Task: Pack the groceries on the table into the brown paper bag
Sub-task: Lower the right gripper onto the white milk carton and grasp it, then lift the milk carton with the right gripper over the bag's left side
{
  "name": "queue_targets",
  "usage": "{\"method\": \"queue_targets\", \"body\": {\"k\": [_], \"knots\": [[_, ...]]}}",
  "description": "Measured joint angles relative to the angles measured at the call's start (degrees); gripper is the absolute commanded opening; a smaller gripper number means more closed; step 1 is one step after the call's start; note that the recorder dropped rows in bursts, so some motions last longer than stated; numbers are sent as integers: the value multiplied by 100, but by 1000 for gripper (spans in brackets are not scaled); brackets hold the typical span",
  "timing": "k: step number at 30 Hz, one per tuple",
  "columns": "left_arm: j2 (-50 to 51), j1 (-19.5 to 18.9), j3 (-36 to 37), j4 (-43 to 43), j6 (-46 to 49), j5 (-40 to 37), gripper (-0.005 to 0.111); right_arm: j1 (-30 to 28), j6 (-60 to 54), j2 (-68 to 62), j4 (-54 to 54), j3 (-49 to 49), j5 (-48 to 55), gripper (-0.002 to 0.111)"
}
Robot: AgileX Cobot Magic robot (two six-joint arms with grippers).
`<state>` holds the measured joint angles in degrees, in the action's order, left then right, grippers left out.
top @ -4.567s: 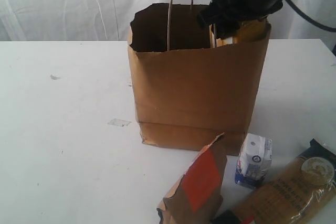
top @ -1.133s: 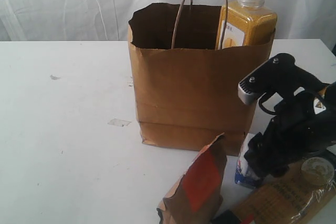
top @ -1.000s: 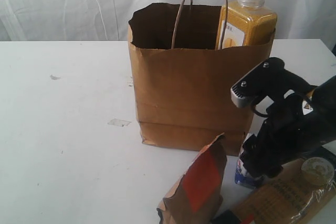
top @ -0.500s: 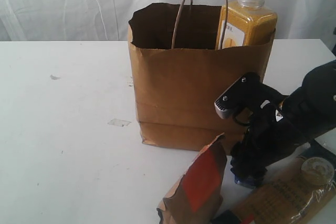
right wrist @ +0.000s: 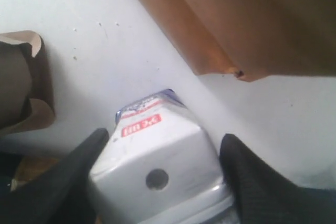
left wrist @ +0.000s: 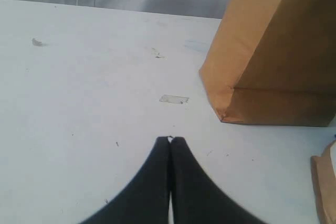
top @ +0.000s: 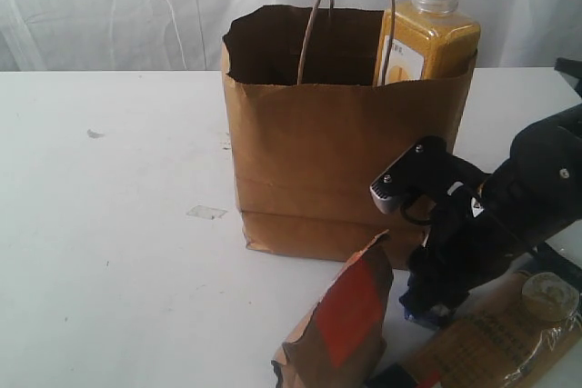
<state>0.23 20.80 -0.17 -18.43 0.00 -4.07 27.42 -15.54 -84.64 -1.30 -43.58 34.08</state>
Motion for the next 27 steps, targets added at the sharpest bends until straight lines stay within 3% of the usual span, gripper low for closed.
{"method": "queue_targets", "body": {"k": [3, 15, 23, 27], "knots": [[0, 0, 0, 0, 0, 0, 0, 0, 157, 54, 34, -60, 225, 0], [0, 0, 0, 0, 0, 0, 0, 0, 342, 1849, 130, -738, 1267, 0], [0, 0, 0, 0, 0, 0, 0, 0, 762, 2596, 162, -1961, 1555, 0], [0, 0, 0, 0, 0, 0, 0, 0, 579, 2616, 724, -2786, 1692, 0]]}}
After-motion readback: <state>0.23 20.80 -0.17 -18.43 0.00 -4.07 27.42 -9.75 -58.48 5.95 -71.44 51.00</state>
